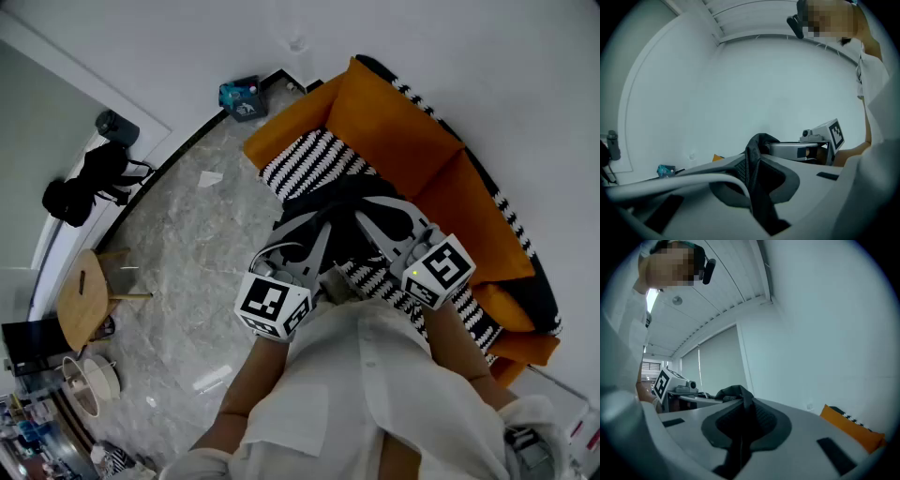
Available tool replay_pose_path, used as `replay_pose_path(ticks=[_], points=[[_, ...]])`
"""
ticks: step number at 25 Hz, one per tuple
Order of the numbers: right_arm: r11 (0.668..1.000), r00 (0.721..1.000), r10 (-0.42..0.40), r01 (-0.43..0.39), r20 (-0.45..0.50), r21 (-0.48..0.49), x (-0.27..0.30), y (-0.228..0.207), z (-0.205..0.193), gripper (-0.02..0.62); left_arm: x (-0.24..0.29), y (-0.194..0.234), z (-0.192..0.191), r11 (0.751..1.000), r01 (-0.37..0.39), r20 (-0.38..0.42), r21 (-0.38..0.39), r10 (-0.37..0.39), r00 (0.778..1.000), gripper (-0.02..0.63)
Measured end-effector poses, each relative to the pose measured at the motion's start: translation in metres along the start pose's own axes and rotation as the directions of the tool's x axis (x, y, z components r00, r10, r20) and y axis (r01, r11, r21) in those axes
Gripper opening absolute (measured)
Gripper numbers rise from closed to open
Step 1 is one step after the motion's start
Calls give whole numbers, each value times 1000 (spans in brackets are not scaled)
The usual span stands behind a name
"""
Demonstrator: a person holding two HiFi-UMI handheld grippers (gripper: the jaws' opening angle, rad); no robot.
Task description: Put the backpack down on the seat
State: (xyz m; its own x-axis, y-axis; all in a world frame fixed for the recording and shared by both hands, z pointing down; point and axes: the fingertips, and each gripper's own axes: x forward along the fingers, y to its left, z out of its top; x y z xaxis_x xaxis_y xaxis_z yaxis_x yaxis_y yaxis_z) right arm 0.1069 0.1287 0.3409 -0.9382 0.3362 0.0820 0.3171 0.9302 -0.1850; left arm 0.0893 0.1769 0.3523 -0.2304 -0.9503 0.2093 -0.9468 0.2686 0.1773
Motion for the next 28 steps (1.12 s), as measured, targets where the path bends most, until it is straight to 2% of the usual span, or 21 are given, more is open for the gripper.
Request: replay_pose_path(ticks=[11,19,23,28], points=[[1000,1000,16,-16,-7,3,-21,-17,-3,40,19,-20,-5,1000,0,-16,-6,0,1000,51],[997,997,73,-73,-2,31,-41,-23,-10,41,24,-40,-15,999,-23,-22,-24,22,1000,51],[995,995,97,-96,-18,36,-32,-17,-13,41,18,-32,-18,998,-39,-17,-50,38,999,51],[995,996,88,-87,-19,48,-8,-12,-13,41,11,-8,-17,998,-29,-4,-59,28,1000,51]])
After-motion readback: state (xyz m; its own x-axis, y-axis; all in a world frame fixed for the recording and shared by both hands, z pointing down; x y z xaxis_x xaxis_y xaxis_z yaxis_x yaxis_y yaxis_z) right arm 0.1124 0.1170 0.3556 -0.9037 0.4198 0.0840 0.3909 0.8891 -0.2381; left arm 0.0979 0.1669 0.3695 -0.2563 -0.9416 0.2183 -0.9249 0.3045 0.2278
